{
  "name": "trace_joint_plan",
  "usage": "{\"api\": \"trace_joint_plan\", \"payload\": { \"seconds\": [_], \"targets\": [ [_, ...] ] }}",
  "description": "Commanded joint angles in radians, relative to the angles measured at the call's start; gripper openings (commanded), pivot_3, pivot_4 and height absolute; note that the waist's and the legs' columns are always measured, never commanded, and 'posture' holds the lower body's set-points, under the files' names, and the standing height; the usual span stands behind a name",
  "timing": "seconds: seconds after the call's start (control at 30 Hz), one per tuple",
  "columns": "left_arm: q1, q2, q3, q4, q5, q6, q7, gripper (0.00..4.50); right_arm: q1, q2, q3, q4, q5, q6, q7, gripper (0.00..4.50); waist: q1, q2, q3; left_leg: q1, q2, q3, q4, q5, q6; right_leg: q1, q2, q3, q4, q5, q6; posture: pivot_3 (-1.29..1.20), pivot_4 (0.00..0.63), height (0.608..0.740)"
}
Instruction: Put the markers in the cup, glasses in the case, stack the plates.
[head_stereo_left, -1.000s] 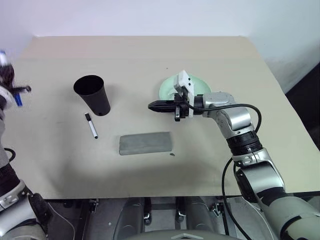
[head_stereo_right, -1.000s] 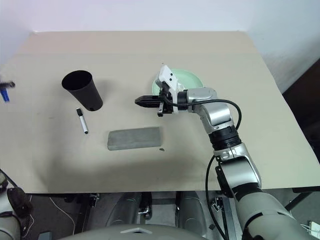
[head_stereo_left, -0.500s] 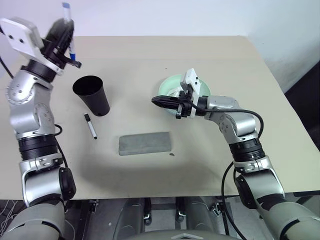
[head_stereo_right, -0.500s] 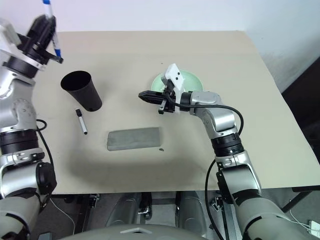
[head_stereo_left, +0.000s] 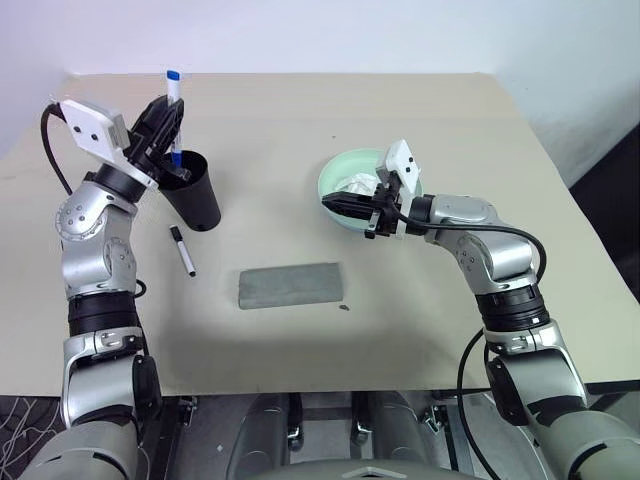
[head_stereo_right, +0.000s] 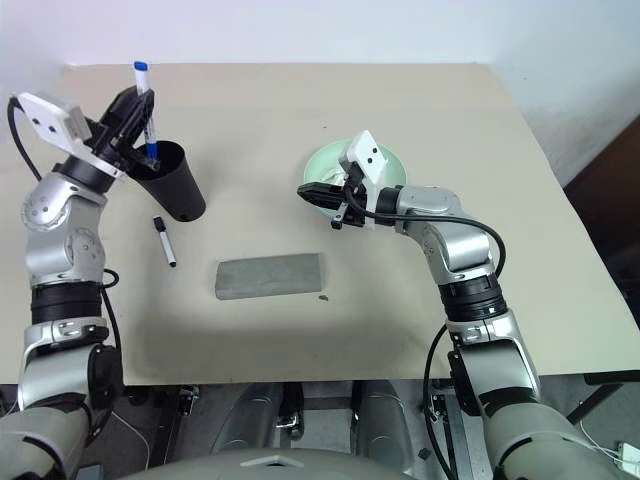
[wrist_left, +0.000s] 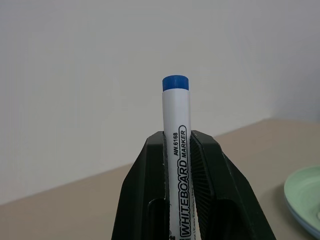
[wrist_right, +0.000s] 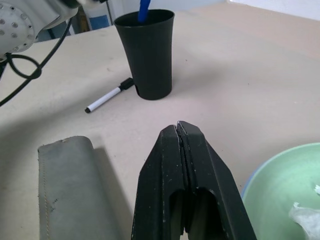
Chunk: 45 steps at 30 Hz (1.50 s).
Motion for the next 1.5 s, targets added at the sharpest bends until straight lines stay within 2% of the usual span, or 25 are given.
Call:
{"api": "trace_joint_plan", "payload": {
  "seconds": [0.03,0.4,0.8,0.87,0.97,1.13,1.23,1.33,1.4,1.5],
  "targets": [
    [0.013,0.007,0.017,-0.004,-0.006,-0.028,0.012,0.30,-0.007,-0.014,-0.012,-0.037,0.001,-0.020,-0.005,0.00,0.000,0.000,0.000,0.000,0.000,0.000,0.000,0.000,0.000,0.000,0.000,0.000,0.000,0.000,0.000,0.00,0.150,0.681],
    [0.040,0.010,0.009,0.010,-0.013,-0.006,0.014,0.30,-0.022,-0.015,-0.011,-0.010,-0.015,-0.053,-0.014,0.00,0.000,0.000,0.000,0.000,0.000,0.000,0.000,0.000,0.000,0.000,0.000,0.000,0.000,0.000,0.000,0.00,0.150,0.681],
    [0.061,0.015,0.010,-0.075,-0.023,0.042,0.043,4.47,-0.023,-0.004,-0.004,0.007,-0.022,-0.076,-0.009,0.00,0.000,0.000,0.000,0.000,0.000,0.000,0.000,0.000,0.000,0.000,0.000,0.000,0.000,0.000,0.000,0.00,0.150,0.681],
    [0.052,0.024,0.023,-0.135,-0.030,0.085,0.087,4.47,-0.026,0.006,-0.009,0.008,-0.009,-0.074,-0.002,0.00,0.000,0.000,0.000,0.000,0.000,-0.001,0.000,0.000,0.000,0.000,0.000,0.000,0.000,0.000,0.000,0.00,0.150,0.681],
    [0.047,0.054,0.046,-0.260,0.021,0.223,0.264,4.47,-0.043,0.014,-0.022,0.023,0.008,-0.073,0.012,0.00,0.000,0.000,0.000,0.000,0.000,-0.001,0.000,0.000,0.000,0.000,0.000,0.000,0.000,0.000,0.000,0.00,0.150,0.681],
    [0.054,0.086,0.101,-0.515,-0.026,0.452,0.437,4.47,-0.082,0.015,-0.026,0.101,0.006,-0.107,0.040,0.00,-0.001,0.000,0.000,0.000,0.000,-0.001,0.000,0.000,0.000,0.001,0.000,0.000,0.000,0.000,0.000,0.00,0.150,0.681],
    [0.062,0.099,0.137,-0.666,-0.078,0.691,0.556,4.47,-0.117,0.023,-0.024,0.162,0.000,-0.139,0.055,0.00,-0.001,0.000,0.000,0.000,0.000,-0.001,0.000,0.000,-0.001,0.001,0.000,0.000,0.000,0.000,0.000,0.00,0.150,0.681],
    [0.087,0.118,0.152,-0.830,-0.101,1.032,0.693,4.47,-0.157,0.035,-0.022,0.240,-0.009,-0.186,0.073,0.00,-0.001,0.000,0.000,0.001,0.000,-0.001,0.000,0.001,-0.001,0.001,0.000,0.000,0.001,0.000,0.000,0.00,0.150,0.681],
    [0.073,0.078,0.184,-0.916,-0.136,1.217,0.771,4.47,-0.179,0.042,-0.021,0.284,-0.016,-0.214,0.084,0.00,0.000,0.000,0.000,0.001,0.000,-0.001,0.000,0.002,-0.003,0.002,0.001,0.000,0.001,0.000,0.001,0.00,0.150,0.681],
    [0.019,0.006,0.226,-1.019,-0.167,1.376,0.837,4.47,-0.216,0.055,-0.023,0.353,-0.022,-0.250,0.098,0.00,0.001,-0.002,0.001,0.001,0.000,-0.002,0.001,0.003,-0.004,0.003,0.003,0.000,0.001,0.000,0.001,0.00,0.150,0.681]
  ]
}}
